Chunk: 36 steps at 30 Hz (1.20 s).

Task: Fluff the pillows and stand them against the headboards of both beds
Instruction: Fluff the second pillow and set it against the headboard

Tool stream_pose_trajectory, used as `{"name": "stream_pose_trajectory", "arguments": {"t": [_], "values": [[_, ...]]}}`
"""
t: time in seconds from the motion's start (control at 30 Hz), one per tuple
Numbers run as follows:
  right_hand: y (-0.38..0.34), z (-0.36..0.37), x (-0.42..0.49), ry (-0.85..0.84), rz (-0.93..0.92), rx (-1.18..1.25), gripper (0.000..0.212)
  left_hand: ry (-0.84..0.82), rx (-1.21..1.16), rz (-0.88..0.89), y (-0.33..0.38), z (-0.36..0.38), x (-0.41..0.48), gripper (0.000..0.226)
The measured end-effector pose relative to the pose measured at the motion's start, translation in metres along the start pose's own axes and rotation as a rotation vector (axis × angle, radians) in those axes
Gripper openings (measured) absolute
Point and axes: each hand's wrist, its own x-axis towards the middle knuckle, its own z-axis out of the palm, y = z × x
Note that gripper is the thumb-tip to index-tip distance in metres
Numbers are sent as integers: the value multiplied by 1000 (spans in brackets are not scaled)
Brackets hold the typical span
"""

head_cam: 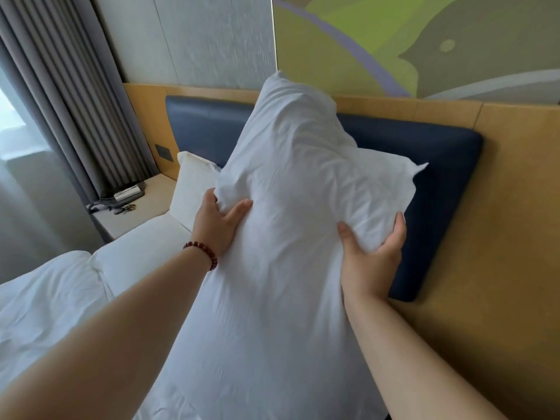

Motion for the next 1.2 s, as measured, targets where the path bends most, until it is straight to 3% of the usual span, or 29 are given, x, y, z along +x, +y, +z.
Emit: {"name": "stream_pose_trajectory", "arguments": {"t": [0.2,0.33,0.43,0.53,0.67,0.8,0.9,1.0,1.1,1.2], "values": [[70,52,20,48,46,-180,86,-108,-43,-53,-70,57,61,54],[117,69,32,-78,178,-342,90,-210,-42,-156,-128,99,69,52],[132,72,43,-157,172,-491,94,-211,-98,-183,-143,111,63,49],[131,63,43,-119,16,-624,93,-100,-175,-166,-134,115,53,66],[107,51,65,-158,-340,-631,79,11,-278,-58,-98,126,34,66],[73,68,120,-330,-598,-625,66,87,-172,125,-47,138,49,58],[62,83,154,-365,-744,-818,65,81,78,176,-23,152,77,64],[64,90,178,-324,-757,-1056,71,74,273,176,-30,174,85,69],[71,99,188,-317,-680,-1237,59,45,308,116,-58,193,79,69],[81,107,186,-526,-546,-1365,48,11,351,87,-81,201,72,69]]}}
